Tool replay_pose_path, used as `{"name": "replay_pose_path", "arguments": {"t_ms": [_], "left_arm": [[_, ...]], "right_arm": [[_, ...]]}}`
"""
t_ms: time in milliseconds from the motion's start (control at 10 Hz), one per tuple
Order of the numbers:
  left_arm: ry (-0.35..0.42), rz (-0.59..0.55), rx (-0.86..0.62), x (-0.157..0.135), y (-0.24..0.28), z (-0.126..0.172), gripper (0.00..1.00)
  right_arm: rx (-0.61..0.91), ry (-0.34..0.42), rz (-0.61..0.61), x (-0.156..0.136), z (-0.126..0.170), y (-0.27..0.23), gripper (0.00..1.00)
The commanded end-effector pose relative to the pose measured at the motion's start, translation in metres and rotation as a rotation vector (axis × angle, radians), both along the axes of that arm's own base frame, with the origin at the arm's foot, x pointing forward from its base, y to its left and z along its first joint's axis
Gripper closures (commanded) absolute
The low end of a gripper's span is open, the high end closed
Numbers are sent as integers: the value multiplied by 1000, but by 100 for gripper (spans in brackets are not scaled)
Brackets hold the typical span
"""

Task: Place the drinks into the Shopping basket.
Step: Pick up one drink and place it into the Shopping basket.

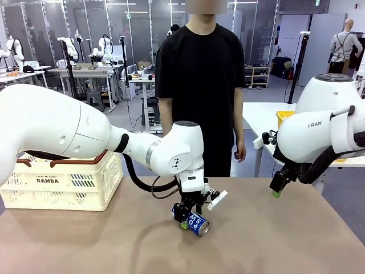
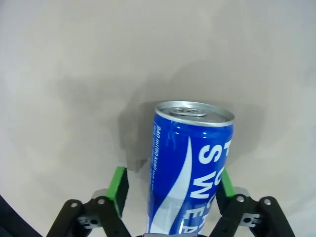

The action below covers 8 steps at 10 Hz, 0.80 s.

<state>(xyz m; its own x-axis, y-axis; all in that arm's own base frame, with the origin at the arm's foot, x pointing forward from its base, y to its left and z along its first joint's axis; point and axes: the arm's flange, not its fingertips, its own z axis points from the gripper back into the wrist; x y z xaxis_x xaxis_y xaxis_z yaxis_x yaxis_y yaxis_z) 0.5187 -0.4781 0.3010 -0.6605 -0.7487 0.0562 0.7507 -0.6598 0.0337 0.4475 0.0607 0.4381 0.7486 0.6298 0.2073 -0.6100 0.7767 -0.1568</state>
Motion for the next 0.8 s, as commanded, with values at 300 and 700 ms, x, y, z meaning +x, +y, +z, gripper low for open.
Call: {"name": "replay_pose_path", "arguments": {"t_ms": [300, 700], "left_arm": [[-21, 18, -14, -13, 16, 3, 63], [43, 2, -28, -22, 15, 17, 100]], "right_arm": [[-10, 2, 3, 0, 1, -2, 0], [-10, 2, 3, 0, 1, -2, 0]]}}
